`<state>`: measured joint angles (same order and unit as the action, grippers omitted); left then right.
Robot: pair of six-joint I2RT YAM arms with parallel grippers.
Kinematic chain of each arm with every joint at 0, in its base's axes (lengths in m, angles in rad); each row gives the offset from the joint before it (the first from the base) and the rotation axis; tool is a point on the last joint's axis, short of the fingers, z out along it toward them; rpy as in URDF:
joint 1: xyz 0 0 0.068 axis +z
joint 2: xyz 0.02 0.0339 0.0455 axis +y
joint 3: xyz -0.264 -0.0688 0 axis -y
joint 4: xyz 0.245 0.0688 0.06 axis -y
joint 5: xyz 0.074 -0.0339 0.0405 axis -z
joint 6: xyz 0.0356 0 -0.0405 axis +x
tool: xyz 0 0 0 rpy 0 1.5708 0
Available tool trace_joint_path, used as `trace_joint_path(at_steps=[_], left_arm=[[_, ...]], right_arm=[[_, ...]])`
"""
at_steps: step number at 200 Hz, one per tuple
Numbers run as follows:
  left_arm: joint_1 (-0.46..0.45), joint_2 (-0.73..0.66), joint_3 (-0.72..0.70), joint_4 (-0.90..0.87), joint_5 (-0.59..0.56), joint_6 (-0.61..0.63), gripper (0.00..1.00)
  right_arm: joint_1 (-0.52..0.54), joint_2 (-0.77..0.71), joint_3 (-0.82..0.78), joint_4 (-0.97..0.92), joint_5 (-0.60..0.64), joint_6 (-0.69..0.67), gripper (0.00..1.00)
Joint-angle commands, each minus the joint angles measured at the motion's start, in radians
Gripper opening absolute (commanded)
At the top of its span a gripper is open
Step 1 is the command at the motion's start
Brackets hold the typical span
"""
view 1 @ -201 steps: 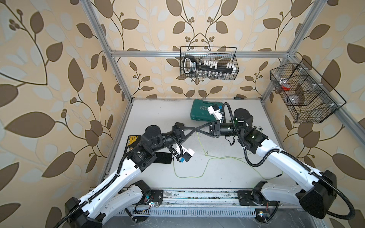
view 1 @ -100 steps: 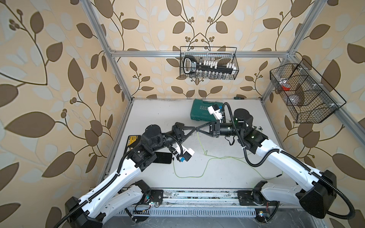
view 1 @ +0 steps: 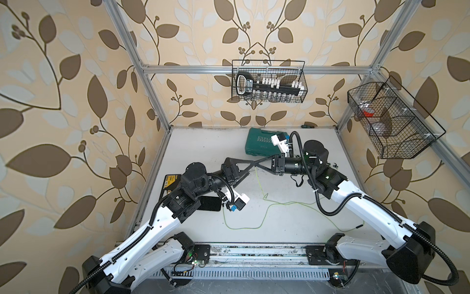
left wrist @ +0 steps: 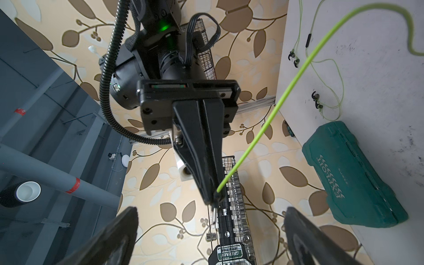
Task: Plug wired earphones into phones
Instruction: Pick up the wired earphone from the center of the board.
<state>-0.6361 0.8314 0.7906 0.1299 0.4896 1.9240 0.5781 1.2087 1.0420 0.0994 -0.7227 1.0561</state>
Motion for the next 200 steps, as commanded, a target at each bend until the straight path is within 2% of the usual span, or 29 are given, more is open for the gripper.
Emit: trace_joint_path(at_steps=[1,17,26,48,72,89,104,122,137,152,164,178,188,200], left_arm=[[-0.008,-0.062,-0.036,0.05,0.03,0.011,0.99],[-0.008,-0.095,-0.074,0.054,0.007,-0.143,0.99],[-0.008,-0.098,-0.086,0.043,-0.018,-0.285,0.99],[-0.008,-0.077,-0.072,-0.08,-0.107,-0.549,0.99],[-0.008,-0.056,0.016,-0.205,-0.168,-0.965,0.99],[-0.008,-0.014,0.104,-0.323,-0.249,-1.184,0.99],[-0.008,0.047,0.205,-0.497,-0.311,-1.294,0.99],[-0.008,0.124,0.275,-0.591,-0.459,-1.424,0.99],[-0.003,0.15,0.271,-0.584,-0.604,-1.528,0.99],[0.033,0.137,0.228,-0.555,-0.583,-1.622,0.99],[0.051,0.113,0.188,-0.493,-0.644,-1.705,0.99],[0.108,0.109,0.178,-0.471,-0.755,-1.901,0.99],[0.184,0.141,0.23,-0.562,-0.723,-2.027,0.99],[0.242,0.214,0.316,-0.689,-0.649,-2.073,0.99]], right_arm=[[-0.039,-0.029,-0.018,-0.099,0.132,-0.109,0.0],[-0.057,-0.047,-0.018,-0.178,0.25,-0.228,0.0],[-0.058,-0.053,-0.016,-0.22,0.326,-0.298,0.0],[-0.076,-0.061,-0.015,-0.298,0.49,-0.418,0.0],[-0.097,-0.09,-0.051,-0.323,0.623,-0.495,0.0],[-0.107,-0.119,-0.086,-0.331,0.704,-0.518,0.0],[-0.116,-0.151,-0.129,-0.304,0.725,-0.525,0.0],[-0.117,-0.184,-0.188,-0.265,0.738,-0.536,0.0],[-0.117,-0.204,-0.228,-0.241,0.734,-0.564,0.0],[-0.118,-0.22,-0.267,-0.221,0.734,-0.584,0.0],[-0.117,-0.232,-0.3,-0.199,0.724,-0.598,0.0],[-0.118,-0.242,-0.342,-0.157,0.694,-0.607,0.0],[-0.118,-0.248,-0.376,-0.117,0.675,-0.608,0.0],[-0.114,-0.254,-0.416,-0.063,0.651,-0.609,0.0]])
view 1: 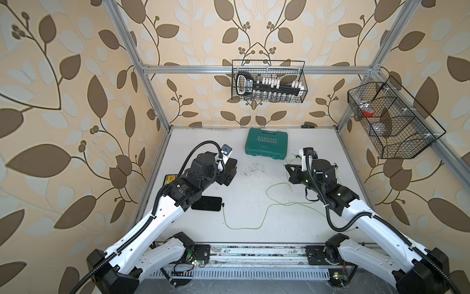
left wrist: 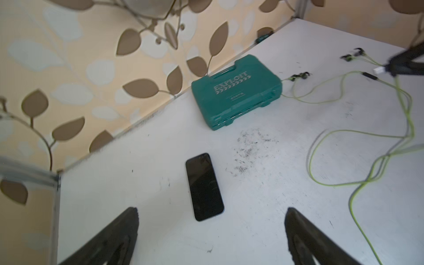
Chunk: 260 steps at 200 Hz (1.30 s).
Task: Plug wired earphones into phones
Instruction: Pick up the wired earphone from the center of the board, then pick up the phone at the center of the board.
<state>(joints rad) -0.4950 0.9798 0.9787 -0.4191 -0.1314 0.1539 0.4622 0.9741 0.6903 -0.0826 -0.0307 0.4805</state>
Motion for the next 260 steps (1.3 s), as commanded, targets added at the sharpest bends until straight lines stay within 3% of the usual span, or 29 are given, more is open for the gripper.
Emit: trace_joint_path(at_steps=[1,23,38,78,102,191,260], left_arm=[[0.101,0.075,0.134,-0.151,-0.027,-0.305,0.99],[0.102,0.272,0.284,-0.366,-0.047,-0.335,0.99],[0.102,0.408,0.351,-0.473,-0.06,-0.363,0.99],[0.102,0.671,0.443,-0.544,-0.133,-0.399,0.99],[0.107,0.78,0.5,-0.549,-0.102,-0.374,0.99],[0.165,0.94,0.564,-0.483,0.147,-0.248,0.99],[0.162,1.026,0.608,-0.466,0.125,-0.257,0.99]], right_arm=[[0.001,-0.02,-0.068,0.123,-0.043,-0.034,0.0],[0.033,-0.018,-0.128,0.21,-0.047,-0.039,0.0],[0.103,-0.003,-0.155,0.262,0.016,-0.077,0.0],[0.256,0.097,-0.206,0.387,0.112,-0.15,0.0],[0.308,0.153,-0.227,0.445,0.148,-0.169,0.0],[0.341,0.163,-0.348,0.597,0.172,-0.182,0.0],[0.347,0.207,-0.355,0.628,0.169,-0.166,0.0]])
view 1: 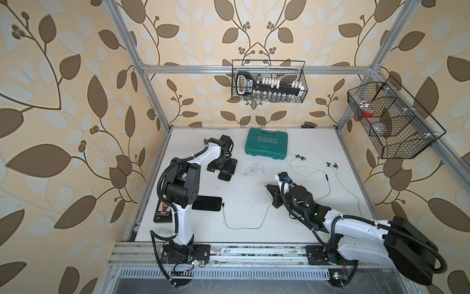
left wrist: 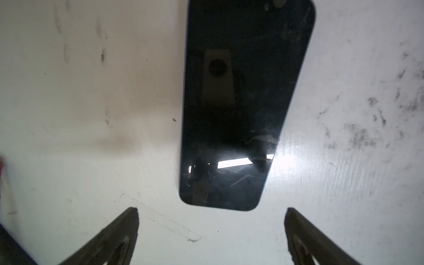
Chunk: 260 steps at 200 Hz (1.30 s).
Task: Plug wired earphones into phones
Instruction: Pick up the phone at the center of the board.
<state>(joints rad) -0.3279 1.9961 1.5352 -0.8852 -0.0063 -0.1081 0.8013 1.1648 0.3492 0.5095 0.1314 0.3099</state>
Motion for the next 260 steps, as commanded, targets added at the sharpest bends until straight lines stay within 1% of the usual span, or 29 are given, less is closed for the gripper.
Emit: trace_joint_path(at_steps=[1,22,83,143,165,194,219,239,260], left_arm=[[-0.005,0.01,0.052,0.0,-0.001,0.005,0.99],[-0.012,0.031,0.058,0.012,0.002,0.006,0.99],[-0.058,0.084,0.085,0.023,-0.073,0.01,0.96],[-0.069,0.115,0.078,0.029,-0.081,-0.004,0.85],[-0.071,0.128,0.08,0.029,-0.116,-0.006,0.85],[-0.071,0.123,0.079,0.036,-0.157,-0.003,0.88],[-0.071,0.128,0.065,0.054,-0.145,-0.006,0.86],[-0.071,0.156,0.077,0.038,-0.117,-0.033,0.85],[-0.071,0.177,0.071,0.038,-0.077,-0.046,0.82]], right_arm=[[0.008,0.017,-0.015,0.036,0.007,0.004,0.0],[0.008,0.021,-0.012,0.04,0.008,0.004,0.0],[0.007,0.021,-0.016,0.042,0.008,0.012,0.0],[0.009,0.035,-0.009,0.037,0.002,0.012,0.0],[0.008,0.039,-0.009,0.037,-0.001,0.013,0.0],[0.007,0.038,-0.009,0.037,-0.002,0.014,0.0],[0.007,0.042,-0.008,0.037,-0.006,0.014,0.0],[0.008,0.048,-0.007,0.037,-0.011,0.021,0.0],[0.009,0.059,-0.002,0.036,-0.022,0.027,0.0]])
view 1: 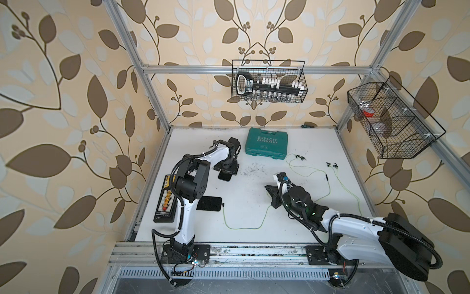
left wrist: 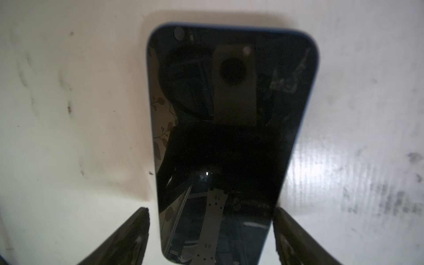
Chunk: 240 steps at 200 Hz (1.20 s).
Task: Plug wired earphones into phones
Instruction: Pick up the phone at the center of the board.
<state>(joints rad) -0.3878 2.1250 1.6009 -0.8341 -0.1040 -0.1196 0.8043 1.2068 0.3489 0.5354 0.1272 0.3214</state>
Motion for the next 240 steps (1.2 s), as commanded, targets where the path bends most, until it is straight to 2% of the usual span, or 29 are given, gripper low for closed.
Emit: trace_joint_path(at_steps=[1,19,70,91,106,166,222,240], left_arm=[[-0.011,0.049,0.005,-0.013,0.021,-0.035,0.82],[-0.011,0.056,-0.003,-0.007,0.039,-0.042,0.78],[-0.01,0.067,-0.021,0.0,0.059,-0.07,0.75],[-0.01,0.064,-0.019,0.002,0.046,-0.077,0.86],[-0.008,0.064,-0.023,0.008,0.027,-0.072,0.87],[-0.002,0.075,-0.038,0.019,0.102,-0.106,0.75],[-0.002,0.044,-0.059,0.017,0.085,-0.161,0.66],[0.003,0.025,-0.062,0.015,0.11,-0.202,0.62]], right_arm=[[0.005,0.017,-0.002,0.01,-0.018,0.016,0.0],[0.005,0.02,-0.001,0.009,-0.023,0.016,0.0],[0.004,0.012,-0.003,0.011,-0.017,0.017,0.0],[0.005,0.012,-0.006,0.014,-0.02,0.018,0.0],[0.005,0.014,-0.006,0.015,-0.022,0.019,0.0],[0.005,0.02,-0.004,0.018,-0.029,0.022,0.0],[0.005,0.022,-0.005,0.023,-0.032,0.027,0.0],[0.005,0.025,-0.004,0.023,-0.034,0.028,0.0]])
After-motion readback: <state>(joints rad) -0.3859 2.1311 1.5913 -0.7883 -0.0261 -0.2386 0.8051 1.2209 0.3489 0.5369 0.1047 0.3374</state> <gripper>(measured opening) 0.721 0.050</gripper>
